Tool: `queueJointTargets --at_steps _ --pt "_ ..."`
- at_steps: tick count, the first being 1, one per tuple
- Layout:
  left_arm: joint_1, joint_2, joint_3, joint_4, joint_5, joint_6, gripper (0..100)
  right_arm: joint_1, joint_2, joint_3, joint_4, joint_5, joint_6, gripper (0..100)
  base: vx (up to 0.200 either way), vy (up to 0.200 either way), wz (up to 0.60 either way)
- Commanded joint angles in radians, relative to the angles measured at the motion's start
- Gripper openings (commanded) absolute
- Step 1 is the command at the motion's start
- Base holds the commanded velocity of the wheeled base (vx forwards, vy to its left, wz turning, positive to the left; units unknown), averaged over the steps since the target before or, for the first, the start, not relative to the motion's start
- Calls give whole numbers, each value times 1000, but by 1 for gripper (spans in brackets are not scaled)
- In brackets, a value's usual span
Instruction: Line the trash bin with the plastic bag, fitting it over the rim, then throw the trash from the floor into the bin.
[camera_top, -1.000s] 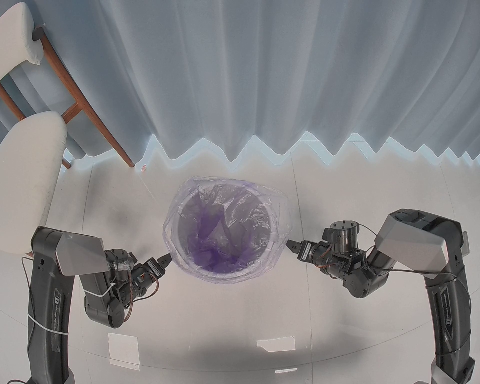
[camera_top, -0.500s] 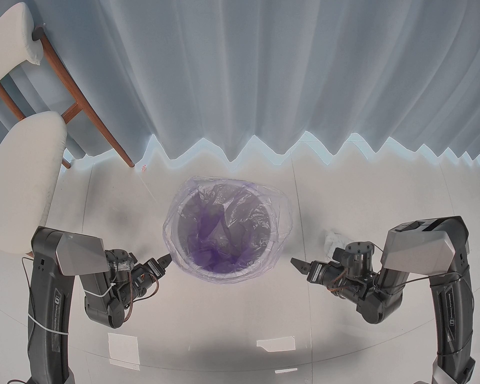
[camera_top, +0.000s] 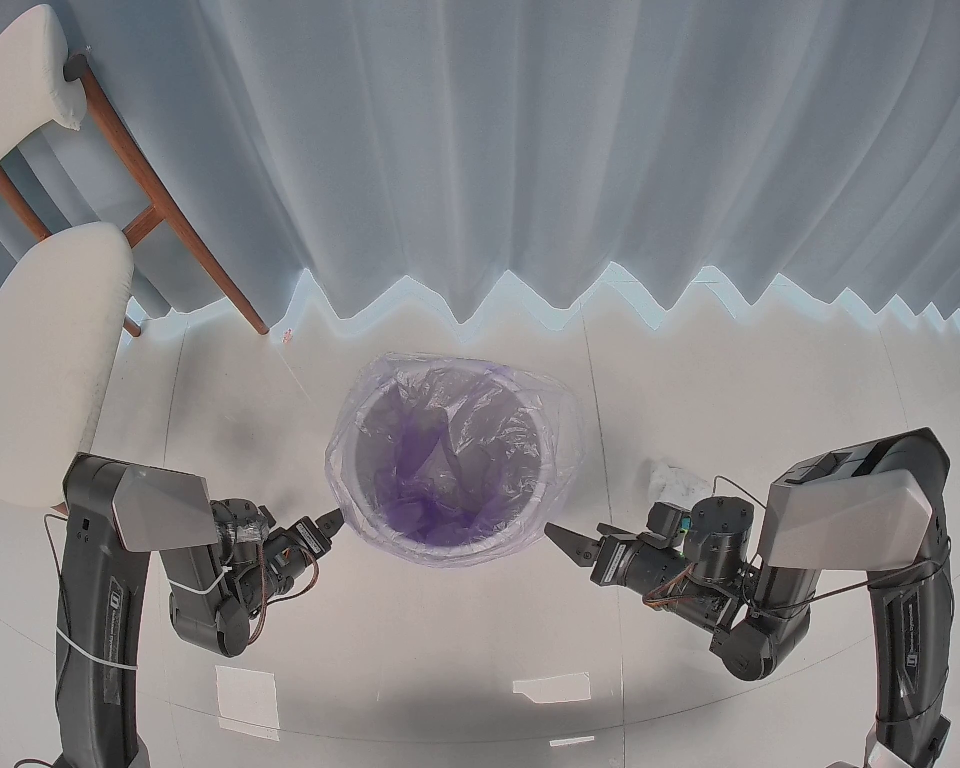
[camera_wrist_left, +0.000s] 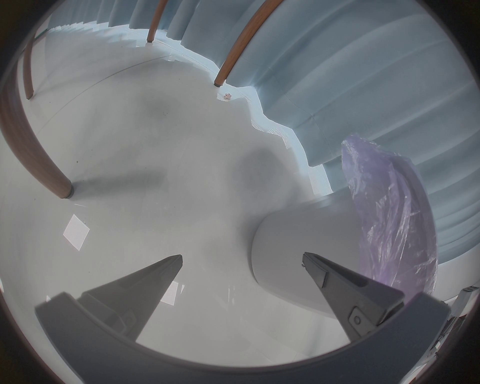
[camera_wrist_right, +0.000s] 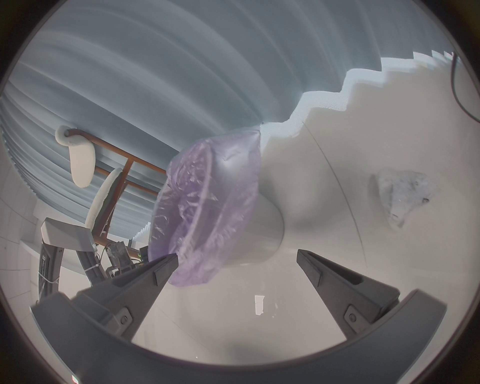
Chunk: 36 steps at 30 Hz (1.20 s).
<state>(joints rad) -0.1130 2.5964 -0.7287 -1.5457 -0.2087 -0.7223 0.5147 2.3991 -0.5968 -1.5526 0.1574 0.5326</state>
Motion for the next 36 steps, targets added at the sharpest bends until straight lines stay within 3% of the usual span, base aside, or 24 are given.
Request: queueJointTargets --at_steps 1,9,32,36 --pt "-1 2 0 -1 0 0 100 7 -5 -61 20 1 0 100 0 0 0" --pt "-1 2 0 -1 0 0 100 -2 -5 -136 74 -36 -2 100 0 0 0" --pt "-2 4 0 -1 0 1 100 -39 78 -215 83 -36 -8 100 0 0 0" --pt "-5 4 0 -1 0 1 100 -39 81 -285 177 -36 -8 100 0 0 0"
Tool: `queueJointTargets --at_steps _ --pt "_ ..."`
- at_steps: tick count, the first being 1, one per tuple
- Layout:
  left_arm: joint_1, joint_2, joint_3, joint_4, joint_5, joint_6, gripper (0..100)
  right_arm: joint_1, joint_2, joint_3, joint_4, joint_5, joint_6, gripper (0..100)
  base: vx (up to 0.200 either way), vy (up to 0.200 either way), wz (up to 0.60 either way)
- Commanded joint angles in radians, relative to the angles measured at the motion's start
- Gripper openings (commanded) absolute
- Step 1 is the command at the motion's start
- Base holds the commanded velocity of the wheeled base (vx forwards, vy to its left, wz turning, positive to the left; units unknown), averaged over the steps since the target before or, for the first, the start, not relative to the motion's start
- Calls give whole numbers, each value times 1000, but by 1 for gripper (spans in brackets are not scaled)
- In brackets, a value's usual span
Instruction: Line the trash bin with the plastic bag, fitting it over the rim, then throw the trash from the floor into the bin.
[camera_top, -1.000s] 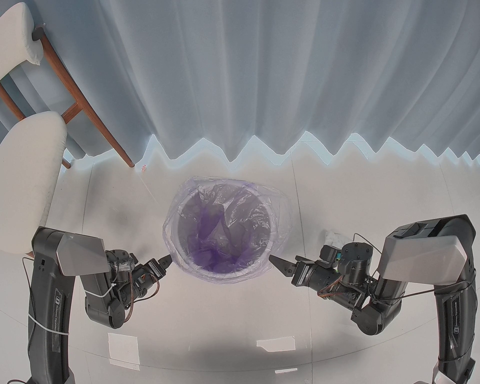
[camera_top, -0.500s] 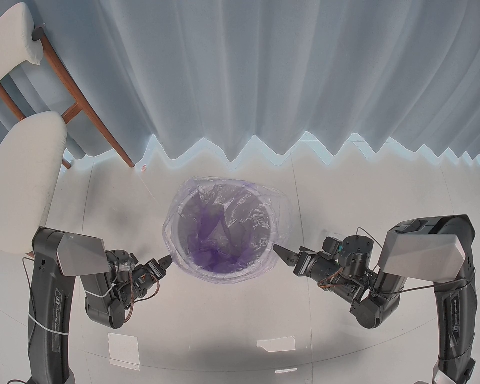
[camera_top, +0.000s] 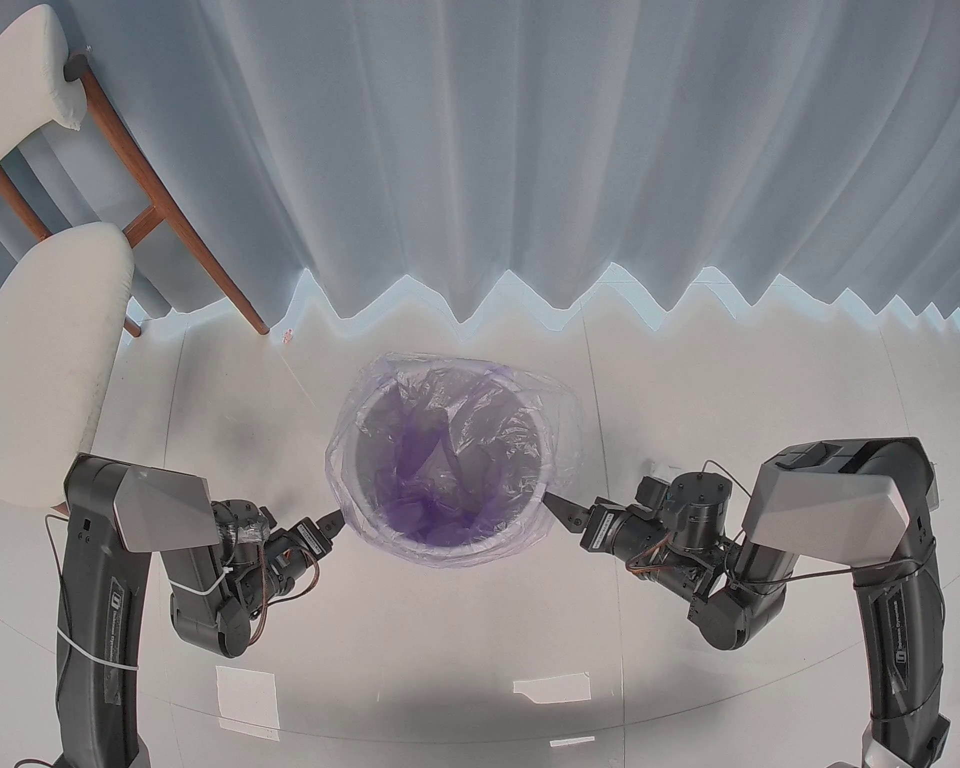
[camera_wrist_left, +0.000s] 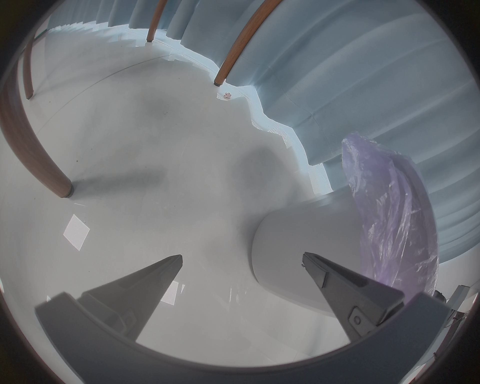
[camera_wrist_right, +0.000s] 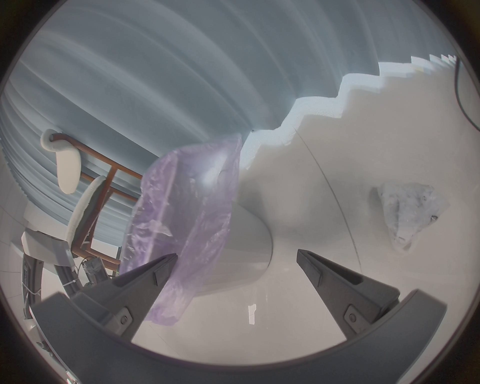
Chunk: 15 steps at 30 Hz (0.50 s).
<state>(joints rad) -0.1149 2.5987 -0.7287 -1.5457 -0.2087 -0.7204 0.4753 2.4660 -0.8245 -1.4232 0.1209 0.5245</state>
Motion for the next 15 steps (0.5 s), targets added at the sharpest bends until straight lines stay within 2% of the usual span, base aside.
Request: queueJointTargets --at_steps 1,7,10,11,14,15 --pt "-3 1 0 -1 0 -1 100 0 16 -78 70 0 0 100 0 0 0" --pt "-3 8 -1 -1 0 1 100 -3 54 -202 265 0 0 100 0 0 0" --pt "-3 8 -1 -1 0 1 100 -4 70 -232 310 0 0 100 0 0 0" --pt "-3 8 -1 -1 0 1 100 -4 96 -272 366 -1 -6 100 0 0 0" --pt "-5 8 -1 -1 0 1 100 -12 116 -305 418 -1 -38 100 0 0 0" --pt "-5 8 -1 -1 0 1 100 -29 133 -349 477 -1 -73 100 0 0 0"
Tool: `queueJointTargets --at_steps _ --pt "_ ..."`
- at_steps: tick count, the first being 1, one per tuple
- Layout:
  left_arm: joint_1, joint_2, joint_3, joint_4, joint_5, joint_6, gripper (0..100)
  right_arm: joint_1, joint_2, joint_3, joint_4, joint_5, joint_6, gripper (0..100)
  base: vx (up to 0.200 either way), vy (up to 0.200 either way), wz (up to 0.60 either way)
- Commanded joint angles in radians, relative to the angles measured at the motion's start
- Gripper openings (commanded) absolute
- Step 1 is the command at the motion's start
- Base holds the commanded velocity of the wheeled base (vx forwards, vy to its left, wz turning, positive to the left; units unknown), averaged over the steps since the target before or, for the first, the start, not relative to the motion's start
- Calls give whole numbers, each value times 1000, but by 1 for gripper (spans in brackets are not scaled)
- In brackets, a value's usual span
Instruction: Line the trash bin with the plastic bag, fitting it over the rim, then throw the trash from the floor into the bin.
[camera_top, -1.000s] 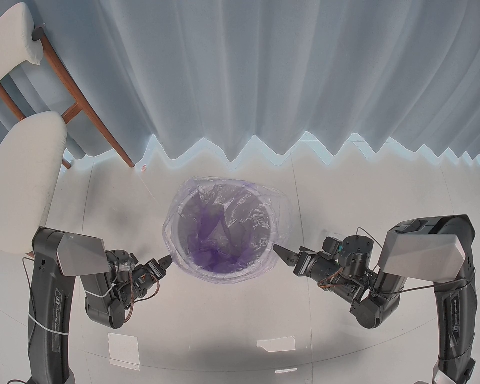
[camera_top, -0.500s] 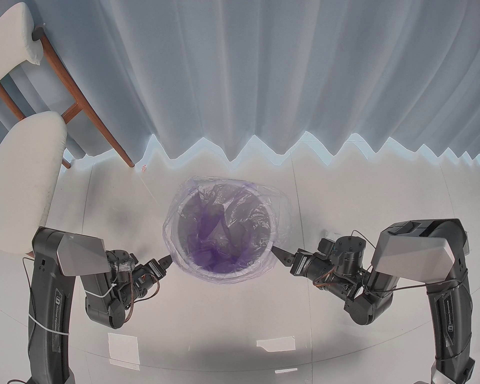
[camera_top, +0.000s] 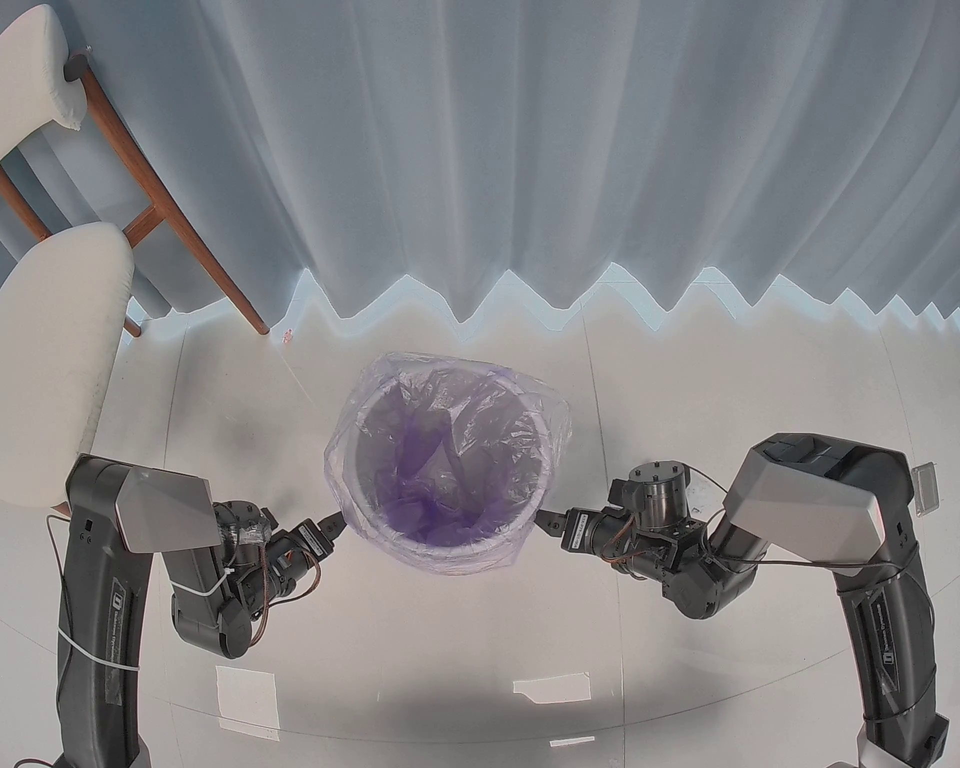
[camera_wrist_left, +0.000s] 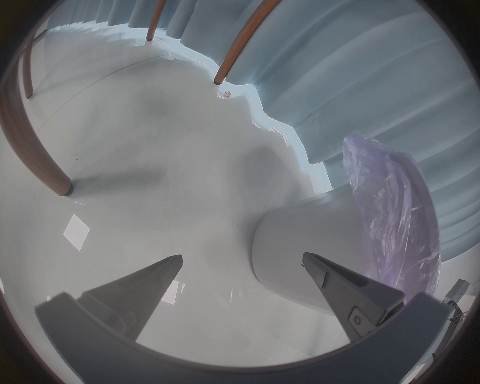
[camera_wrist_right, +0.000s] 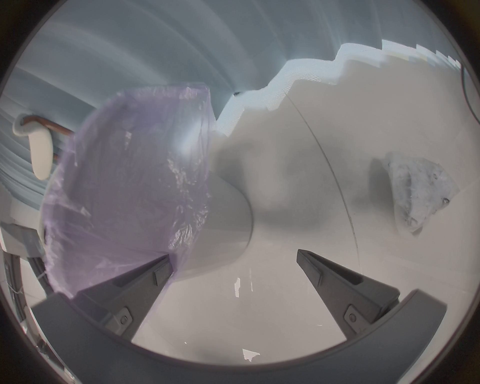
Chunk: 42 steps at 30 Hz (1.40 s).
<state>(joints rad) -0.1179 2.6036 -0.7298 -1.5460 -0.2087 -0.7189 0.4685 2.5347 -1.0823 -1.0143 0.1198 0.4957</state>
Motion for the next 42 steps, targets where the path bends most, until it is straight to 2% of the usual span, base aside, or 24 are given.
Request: queueJointTargets --at_steps 1,5,11,18,22,25,30,33,42 --pt "-2 3 0 0 0 -1 100 -25 67 -110 91 -2 -46 100 0 0 0" --pt "-2 3 0 0 -1 -1 100 -42 84 -208 183 -15 -54 100 0 0 0" --pt "-2 3 -5 1 0 -1 100 -85 145 -433 388 -92 -52 100 0 0 0" --pt "-2 3 -5 0 0 -1 100 -108 165 -470 393 -123 -52 100 0 0 0" --pt "-3 -5 18 0 9 -1 100 -102 -48 -137 344 -89 1 100 0 0 0" --pt "-3 -40 112 0 -1 23 100 -87 -220 128 214 20 29 100 0 0 0" --pt "-20 -109 196 0 5 164 100 -83 -524 522 -23 179 35 100 0 0 0" --pt "-62 -112 225 0 8 173 100 -87 -606 576 -43 236 60 100 0 0 0" --pt "-186 -197 332 0 60 176 100 -126 -611 565 -61 236 61 100 0 0 0"
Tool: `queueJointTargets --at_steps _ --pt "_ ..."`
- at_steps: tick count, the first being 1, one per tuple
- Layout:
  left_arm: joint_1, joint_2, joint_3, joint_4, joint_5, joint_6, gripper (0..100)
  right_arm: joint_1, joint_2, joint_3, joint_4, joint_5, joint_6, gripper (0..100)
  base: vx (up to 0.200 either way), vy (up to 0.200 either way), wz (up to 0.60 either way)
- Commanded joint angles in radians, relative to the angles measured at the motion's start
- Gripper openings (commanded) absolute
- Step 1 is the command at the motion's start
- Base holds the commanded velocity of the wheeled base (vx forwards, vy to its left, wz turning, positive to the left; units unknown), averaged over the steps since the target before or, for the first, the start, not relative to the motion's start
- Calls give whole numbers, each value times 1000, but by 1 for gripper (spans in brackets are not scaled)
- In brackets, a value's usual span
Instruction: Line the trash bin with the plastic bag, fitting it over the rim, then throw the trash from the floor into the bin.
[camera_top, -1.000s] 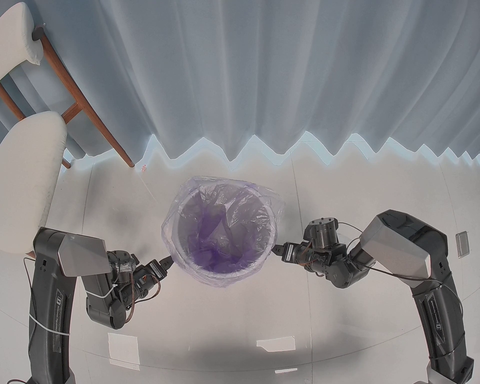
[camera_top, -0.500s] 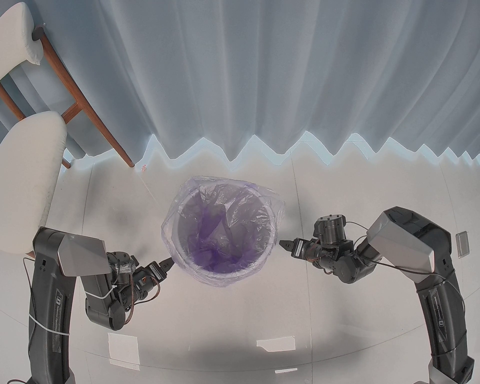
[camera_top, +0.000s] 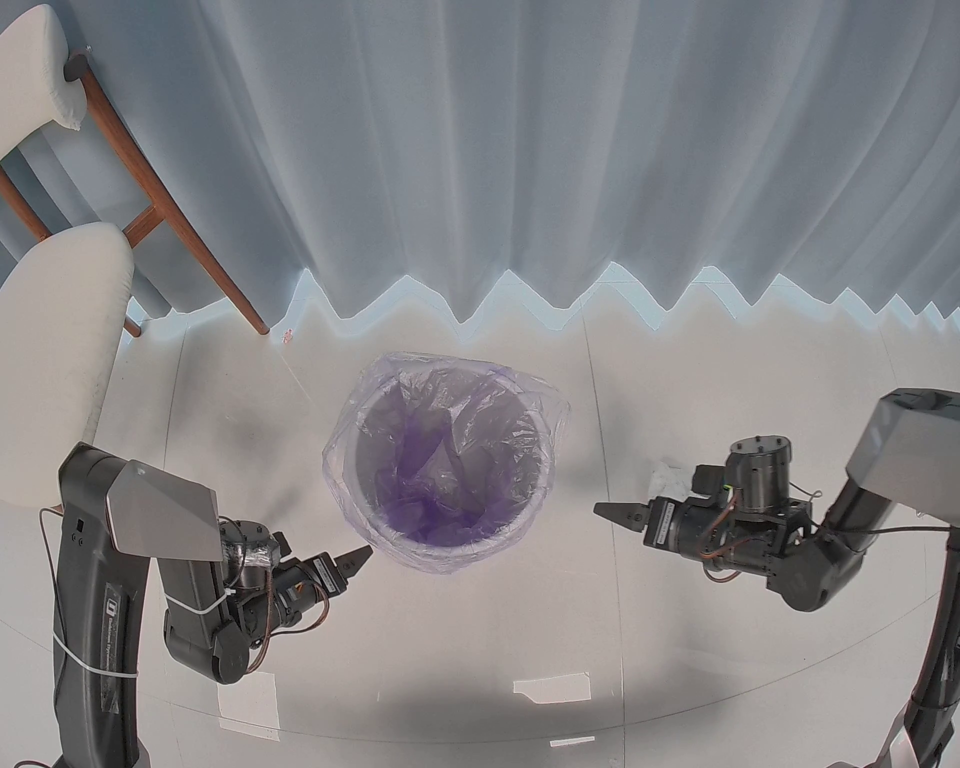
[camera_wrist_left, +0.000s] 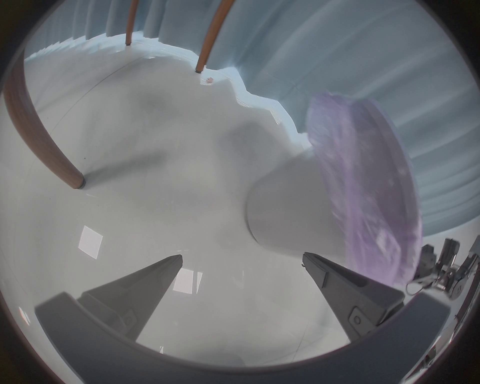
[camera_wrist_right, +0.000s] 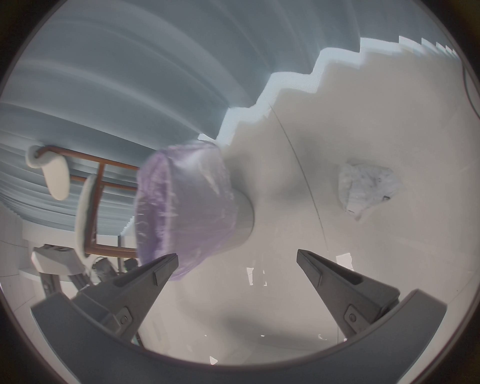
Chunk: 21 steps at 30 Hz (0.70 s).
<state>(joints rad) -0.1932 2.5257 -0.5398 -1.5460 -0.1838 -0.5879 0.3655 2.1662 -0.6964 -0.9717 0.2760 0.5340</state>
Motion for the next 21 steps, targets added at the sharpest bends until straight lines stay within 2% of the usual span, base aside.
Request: queueJointTargets --at_steps 1,5,12,21 --pt "-112 -136 152 0 35 43 100 -23 -244 181 -111 80 23 100 0 0 0" --pt "-98 -182 147 0 38 42 100 -25 -250 181 -140 78 20 100 0 0 0" --pt "-28 -291 167 0 26 36 100 -36 -246 186 -162 78 20 100 0 0 0" --pt "-14 -237 138 0 26 36 100 -34 -253 186 -163 78 20 100 0 0 0"
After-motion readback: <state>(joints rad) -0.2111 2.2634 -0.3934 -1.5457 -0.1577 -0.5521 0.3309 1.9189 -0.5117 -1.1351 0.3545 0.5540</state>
